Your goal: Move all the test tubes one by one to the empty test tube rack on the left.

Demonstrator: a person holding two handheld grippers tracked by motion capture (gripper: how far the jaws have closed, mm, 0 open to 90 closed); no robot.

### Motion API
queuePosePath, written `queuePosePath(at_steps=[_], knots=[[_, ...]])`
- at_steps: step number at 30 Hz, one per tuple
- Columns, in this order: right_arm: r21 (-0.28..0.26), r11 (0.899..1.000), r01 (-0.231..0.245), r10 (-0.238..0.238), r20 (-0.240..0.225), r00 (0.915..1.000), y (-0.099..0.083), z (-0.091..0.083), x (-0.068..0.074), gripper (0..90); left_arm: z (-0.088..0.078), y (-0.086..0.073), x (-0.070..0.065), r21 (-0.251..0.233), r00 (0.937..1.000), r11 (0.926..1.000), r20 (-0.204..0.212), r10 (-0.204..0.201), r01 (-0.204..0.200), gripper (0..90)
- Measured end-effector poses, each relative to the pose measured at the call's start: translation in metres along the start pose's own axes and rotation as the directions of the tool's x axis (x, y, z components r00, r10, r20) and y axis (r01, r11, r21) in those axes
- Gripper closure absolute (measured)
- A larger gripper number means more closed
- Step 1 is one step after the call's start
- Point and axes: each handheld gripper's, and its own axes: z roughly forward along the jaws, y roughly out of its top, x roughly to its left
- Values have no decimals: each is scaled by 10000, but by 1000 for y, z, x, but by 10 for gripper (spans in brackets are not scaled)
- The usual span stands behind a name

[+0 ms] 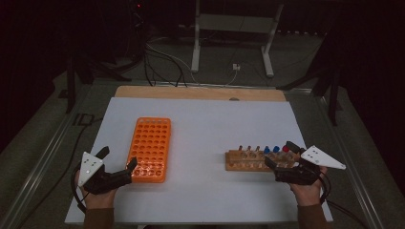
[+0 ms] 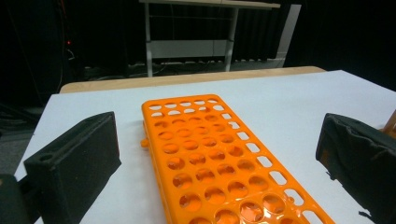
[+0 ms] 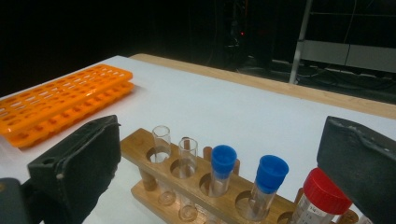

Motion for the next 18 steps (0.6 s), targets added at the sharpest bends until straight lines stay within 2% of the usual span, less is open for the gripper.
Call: queuePosePath(at_steps=[6, 11, 18], knots=[[-93, 9998, -155, 154, -82, 9998, 2, -1, 1, 0, 2, -2, 0, 98, 9999, 9999, -108, -52, 54, 4], [-90, 9999, -141, 141, 68, 9999, 8, -4, 0, 0, 2, -4, 2, 147, 9994, 9995, -228, -262, 266, 4], [-177, 9997, -165, 172, 424, 9990, 26, -11, -12, 0, 5, -6, 1, 235, 9992, 9993, -268, -285, 292, 4]])
